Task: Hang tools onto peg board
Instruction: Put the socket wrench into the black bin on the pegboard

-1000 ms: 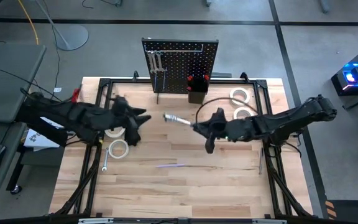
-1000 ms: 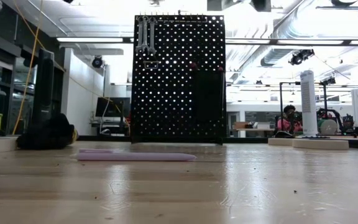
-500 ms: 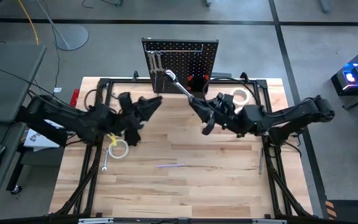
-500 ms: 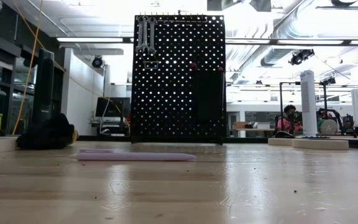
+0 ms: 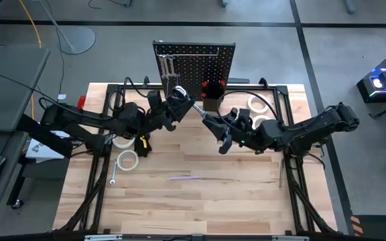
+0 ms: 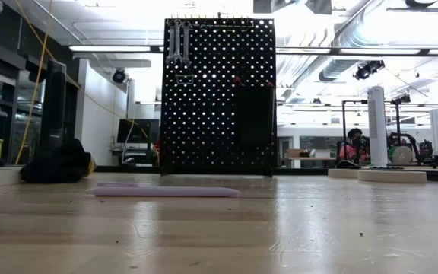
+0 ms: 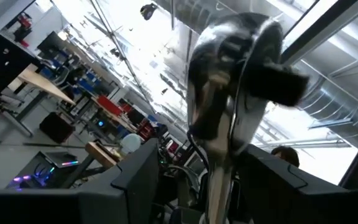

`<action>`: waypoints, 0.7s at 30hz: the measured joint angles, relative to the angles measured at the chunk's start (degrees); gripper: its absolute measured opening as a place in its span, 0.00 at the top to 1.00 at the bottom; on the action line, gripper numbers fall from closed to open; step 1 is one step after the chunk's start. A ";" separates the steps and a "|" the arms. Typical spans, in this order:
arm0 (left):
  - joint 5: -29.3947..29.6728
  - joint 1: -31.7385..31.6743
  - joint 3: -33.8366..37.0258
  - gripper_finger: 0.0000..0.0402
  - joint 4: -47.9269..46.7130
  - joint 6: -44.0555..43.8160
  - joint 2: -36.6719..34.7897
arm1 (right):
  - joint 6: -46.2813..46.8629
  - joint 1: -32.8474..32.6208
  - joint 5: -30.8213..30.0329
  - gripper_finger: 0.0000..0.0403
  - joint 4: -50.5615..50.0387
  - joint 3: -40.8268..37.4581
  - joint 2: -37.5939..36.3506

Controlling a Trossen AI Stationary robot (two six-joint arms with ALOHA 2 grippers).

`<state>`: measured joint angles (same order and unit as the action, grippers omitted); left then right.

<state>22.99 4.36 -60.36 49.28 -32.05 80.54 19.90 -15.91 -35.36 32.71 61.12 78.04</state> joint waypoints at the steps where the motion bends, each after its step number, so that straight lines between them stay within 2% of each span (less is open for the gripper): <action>1: -0.06 -0.23 -0.28 0.51 -0.01 -0.31 0.31 | 0.60 0.02 -0.04 0.81 -0.64 0.00 0.00; 4: -2.40 -0.71 -0.84 0.53 -0.50 -0.33 0.40 | 0.63 0.07 -1.29 0.81 -1.71 0.00 0.09; 6: -2.91 -0.98 -1.13 0.59 -1.44 -0.92 0.26 | 0.63 0.08 -2.43 0.81 -1.30 0.00 0.09; 8: -2.86 -1.04 -1.16 0.72 -2.17 -1.51 0.10 | 0.41 0.08 -3.37 0.81 -1.16 0.00 0.07; 10: -3.11 -1.43 -1.14 0.89 -2.43 -2.03 0.10 | -0.01 0.10 -3.82 0.80 -1.12 0.00 0.07; 12: -3.18 -1.84 -1.14 0.91 -2.39 -2.21 0.12 | -0.55 0.14 -4.59 0.71 -0.82 0.00 0.07; 17: -4.49 -3.50 -1.10 0.91 -3.50 -3.73 -0.30 | -3.69 -0.01 -5.39 0.39 1.47 0.04 -0.92; 21: -6.73 -5.05 -1.10 0.91 -7.45 -3.36 -2.13 | -6.21 -0.55 -3.78 0.29 -0.75 0.04 -3.75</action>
<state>16.27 -0.69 -61.45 41.83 -35.42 78.41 13.70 -16.46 -39.14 31.96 61.17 74.29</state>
